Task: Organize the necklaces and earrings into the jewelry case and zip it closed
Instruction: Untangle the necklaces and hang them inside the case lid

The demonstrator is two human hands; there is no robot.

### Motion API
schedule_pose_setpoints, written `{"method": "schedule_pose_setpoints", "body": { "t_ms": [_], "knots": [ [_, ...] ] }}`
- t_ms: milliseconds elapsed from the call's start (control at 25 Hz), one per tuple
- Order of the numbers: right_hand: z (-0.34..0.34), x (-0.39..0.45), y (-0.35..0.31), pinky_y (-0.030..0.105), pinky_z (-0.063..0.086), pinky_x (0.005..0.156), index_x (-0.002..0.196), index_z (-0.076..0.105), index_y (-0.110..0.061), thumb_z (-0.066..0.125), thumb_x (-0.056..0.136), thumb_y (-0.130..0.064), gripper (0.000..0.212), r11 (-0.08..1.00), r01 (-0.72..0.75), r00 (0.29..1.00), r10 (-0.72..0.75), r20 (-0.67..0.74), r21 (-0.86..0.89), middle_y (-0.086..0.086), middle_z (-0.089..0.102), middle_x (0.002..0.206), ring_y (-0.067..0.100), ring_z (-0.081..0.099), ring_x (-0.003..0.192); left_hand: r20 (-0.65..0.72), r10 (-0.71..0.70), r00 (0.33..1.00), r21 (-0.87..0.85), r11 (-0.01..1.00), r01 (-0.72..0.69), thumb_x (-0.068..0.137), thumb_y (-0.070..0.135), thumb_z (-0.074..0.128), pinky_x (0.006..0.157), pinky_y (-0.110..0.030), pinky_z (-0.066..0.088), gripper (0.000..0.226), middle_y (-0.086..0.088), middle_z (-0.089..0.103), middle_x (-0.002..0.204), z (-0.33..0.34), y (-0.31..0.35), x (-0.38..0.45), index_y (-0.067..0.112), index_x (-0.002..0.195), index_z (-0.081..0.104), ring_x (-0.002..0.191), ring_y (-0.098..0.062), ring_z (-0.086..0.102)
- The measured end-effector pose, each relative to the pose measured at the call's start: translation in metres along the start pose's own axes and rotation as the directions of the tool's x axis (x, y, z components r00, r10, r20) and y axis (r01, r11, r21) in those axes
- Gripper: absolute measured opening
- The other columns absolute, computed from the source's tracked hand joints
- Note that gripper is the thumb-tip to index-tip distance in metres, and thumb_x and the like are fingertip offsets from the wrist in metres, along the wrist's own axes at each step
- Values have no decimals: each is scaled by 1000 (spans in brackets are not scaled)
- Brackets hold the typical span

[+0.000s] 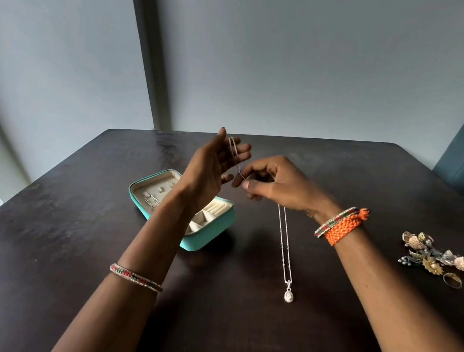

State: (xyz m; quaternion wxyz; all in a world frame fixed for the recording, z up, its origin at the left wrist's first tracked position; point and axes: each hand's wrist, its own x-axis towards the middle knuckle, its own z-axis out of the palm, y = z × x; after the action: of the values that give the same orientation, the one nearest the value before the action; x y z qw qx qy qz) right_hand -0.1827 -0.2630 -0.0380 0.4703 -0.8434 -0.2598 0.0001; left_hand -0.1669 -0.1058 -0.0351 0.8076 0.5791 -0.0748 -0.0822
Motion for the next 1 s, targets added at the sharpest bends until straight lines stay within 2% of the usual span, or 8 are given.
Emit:
{"method": "schedule_pose_setpoints", "body": {
  "t_ms": [120,400,480,560,720,800,880,1000],
  "knots": [
    [-7,-2,-1,15,45,51,95,68,-8,62,89,-9,9,999,0,992,4,-126,32,2,61,65,5,55,55,91,-89,992,122,989,78,100,39,30,65,-26,39,38,1,60,81,6,-3,-4,16,93,59,71,-9,57],
    [-16,-1,12,15,42,49,85,71,-12,63,89,-10,9,978,26,931,51,-362,205,-3,59,59,3,46,49,212,-110,971,234,971,59,99,19,41,51,-17,38,24,6,52,61,9,-6,-7,16,79,55,52,-5,48],
    [-14,1,16,18,47,53,86,71,-13,65,88,-13,6,977,16,904,77,-420,213,-9,64,62,2,53,52,224,-116,968,160,984,81,99,19,39,49,-16,35,25,8,48,57,9,-4,-9,18,78,52,50,-4,44],
    [-10,3,18,18,48,55,87,69,-11,66,87,-16,6,977,-19,901,108,-420,211,-2,66,68,3,59,55,209,-105,972,3,994,107,98,22,39,48,-17,35,25,10,46,54,9,-1,-10,20,76,50,48,-3,44],
    [5,5,11,14,51,66,87,67,-3,64,88,-11,9,975,12,957,53,-286,220,7,67,75,8,63,66,124,-20,992,-359,931,64,97,22,43,48,-17,43,22,9,63,61,7,1,-9,19,81,58,58,-1,61],
    [10,7,12,20,52,79,89,69,-7,66,86,-10,6,986,35,967,8,-256,164,4,70,82,10,65,79,68,21,998,-399,917,8,98,20,41,50,-15,45,21,9,71,75,6,0,-8,18,91,61,70,0,67],
    [14,9,16,33,50,94,92,73,-17,69,83,-18,10,999,50,960,-53,-276,-19,-6,72,91,6,66,92,10,41,999,-383,923,-34,98,16,41,51,-17,49,20,7,73,83,6,-2,-6,15,97,61,76,1,68],
    [17,6,17,48,42,97,95,74,-25,68,83,-25,13,955,28,941,-125,-313,-296,-9,73,97,9,64,100,-107,60,992,-240,967,-84,96,9,48,49,-15,48,16,6,73,82,7,-10,-2,12,97,63,75,1,68]
  ]
}}
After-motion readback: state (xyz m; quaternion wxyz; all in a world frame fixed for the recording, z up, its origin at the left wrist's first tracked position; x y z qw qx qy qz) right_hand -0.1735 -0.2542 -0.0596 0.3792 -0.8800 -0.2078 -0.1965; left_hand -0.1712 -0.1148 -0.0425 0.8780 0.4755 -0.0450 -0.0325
